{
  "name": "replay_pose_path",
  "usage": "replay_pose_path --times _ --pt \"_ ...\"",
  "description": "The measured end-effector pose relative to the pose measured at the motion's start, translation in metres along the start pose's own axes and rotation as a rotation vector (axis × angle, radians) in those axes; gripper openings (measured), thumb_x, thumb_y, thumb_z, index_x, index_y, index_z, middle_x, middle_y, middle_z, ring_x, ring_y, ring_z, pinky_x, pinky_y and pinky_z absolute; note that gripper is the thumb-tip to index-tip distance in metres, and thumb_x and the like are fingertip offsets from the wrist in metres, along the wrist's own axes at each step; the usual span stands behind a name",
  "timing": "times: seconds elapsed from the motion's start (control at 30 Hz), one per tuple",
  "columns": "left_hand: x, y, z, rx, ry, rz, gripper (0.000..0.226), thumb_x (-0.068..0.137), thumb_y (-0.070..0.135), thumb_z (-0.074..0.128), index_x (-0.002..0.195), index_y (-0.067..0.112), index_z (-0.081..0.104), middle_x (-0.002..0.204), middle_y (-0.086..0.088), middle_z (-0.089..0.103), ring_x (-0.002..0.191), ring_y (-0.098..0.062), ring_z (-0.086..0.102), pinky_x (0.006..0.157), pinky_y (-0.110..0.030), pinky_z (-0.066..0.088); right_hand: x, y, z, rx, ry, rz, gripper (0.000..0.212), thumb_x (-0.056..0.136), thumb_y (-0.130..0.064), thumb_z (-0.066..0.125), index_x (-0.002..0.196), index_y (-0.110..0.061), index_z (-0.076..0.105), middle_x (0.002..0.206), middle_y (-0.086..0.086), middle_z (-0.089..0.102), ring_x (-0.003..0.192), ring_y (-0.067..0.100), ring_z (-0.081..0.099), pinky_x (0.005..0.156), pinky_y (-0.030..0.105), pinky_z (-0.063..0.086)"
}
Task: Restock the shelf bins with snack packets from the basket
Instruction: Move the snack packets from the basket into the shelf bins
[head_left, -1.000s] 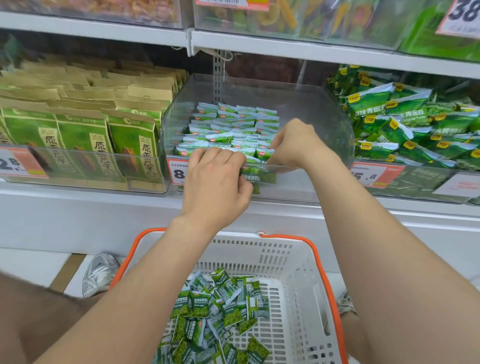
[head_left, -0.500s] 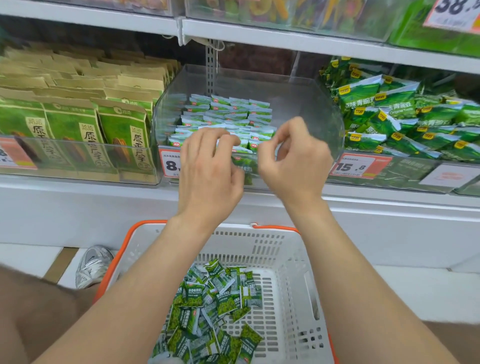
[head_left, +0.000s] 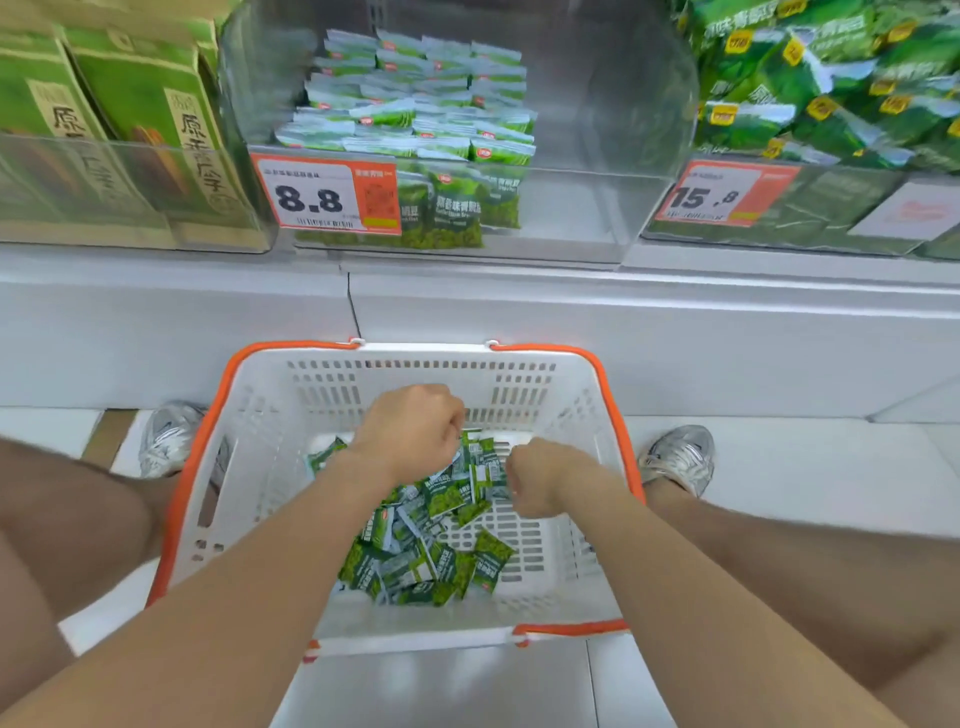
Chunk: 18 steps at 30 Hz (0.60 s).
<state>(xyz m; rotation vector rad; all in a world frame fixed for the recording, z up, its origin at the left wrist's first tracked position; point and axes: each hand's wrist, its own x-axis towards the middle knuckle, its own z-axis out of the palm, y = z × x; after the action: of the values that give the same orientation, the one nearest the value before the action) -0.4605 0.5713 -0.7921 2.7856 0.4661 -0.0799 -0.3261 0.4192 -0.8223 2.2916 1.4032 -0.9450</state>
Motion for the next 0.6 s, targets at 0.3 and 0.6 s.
replay_pose_path --times 0.3,0.6 --pt "-0.007 -0.01 0.044 -0.034 -0.407 0.005 0.024 0.099 0.017 0.046 0.094 0.024 0.069 0.09 0.003 0.071 0.082 -0.02 0.065 0.079 -0.043 0.06 0.03 -0.041 0.089 -0.341 -0.307 -0.146 0.093 0.091 -0.012 0.073 0.163 -0.037 0.018 0.162 0.015 0.026 0.137 0.038 0.049 0.087 0.046 0.053" --pt "-0.004 -0.016 0.048 -0.089 -0.445 -0.033 0.025 0.099 0.015 0.045 0.099 0.02 0.07 0.093 -0.001 0.072 0.083 -0.021 0.066 0.079 -0.043 0.059 0.04 -0.042 0.103 -0.398 -0.286 -0.073 0.061 0.094 -0.01 0.072 0.149 -0.013 0.046 0.149 0.017 0.039 0.133 0.04 0.047 0.1 0.051 0.049"
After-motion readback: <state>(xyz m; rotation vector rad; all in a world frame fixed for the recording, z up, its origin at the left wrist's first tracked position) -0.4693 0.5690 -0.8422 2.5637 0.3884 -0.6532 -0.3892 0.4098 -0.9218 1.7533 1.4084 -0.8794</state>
